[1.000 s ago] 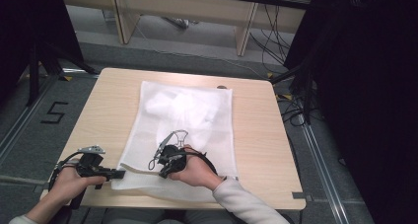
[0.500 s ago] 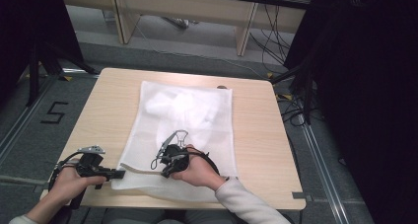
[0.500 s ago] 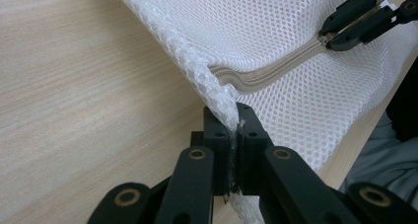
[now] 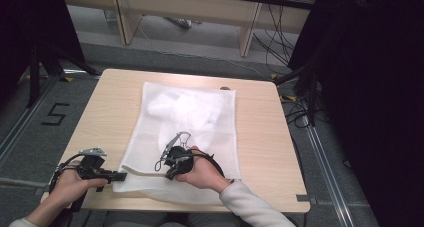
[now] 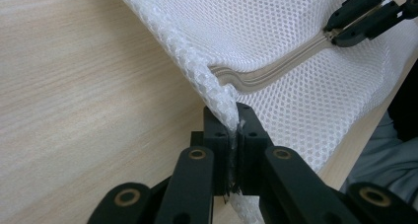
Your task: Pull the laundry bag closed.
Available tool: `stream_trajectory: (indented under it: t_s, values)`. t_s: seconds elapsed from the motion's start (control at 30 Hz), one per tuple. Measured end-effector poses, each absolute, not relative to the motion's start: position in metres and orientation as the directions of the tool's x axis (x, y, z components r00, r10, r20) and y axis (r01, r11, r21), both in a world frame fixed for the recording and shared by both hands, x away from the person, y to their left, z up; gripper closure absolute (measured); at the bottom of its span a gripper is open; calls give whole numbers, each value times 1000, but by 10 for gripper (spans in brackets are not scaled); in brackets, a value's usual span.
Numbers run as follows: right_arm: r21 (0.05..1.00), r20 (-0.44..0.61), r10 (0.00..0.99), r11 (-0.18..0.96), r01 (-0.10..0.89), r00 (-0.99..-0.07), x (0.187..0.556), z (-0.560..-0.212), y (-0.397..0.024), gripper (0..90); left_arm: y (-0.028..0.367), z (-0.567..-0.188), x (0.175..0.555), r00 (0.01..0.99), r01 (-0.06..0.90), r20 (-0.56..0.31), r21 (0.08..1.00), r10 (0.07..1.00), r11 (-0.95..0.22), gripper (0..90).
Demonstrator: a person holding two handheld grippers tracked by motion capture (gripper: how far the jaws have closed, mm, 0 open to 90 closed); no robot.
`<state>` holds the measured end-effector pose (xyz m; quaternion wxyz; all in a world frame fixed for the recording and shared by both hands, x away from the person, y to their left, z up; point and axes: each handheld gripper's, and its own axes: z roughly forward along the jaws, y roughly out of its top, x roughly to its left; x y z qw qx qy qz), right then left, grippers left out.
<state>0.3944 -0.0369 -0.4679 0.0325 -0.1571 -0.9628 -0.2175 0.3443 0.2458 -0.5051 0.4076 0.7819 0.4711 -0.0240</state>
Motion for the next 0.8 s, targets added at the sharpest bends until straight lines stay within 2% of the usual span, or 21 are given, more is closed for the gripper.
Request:
stream_trajectory:
  t_s: [0.8]
  values:
    - [412, 106, 291, 857, 309, -951, 396, -467, -47, 824, 247, -506, 345, 552, 759, -424, 613, 718, -221, 853]
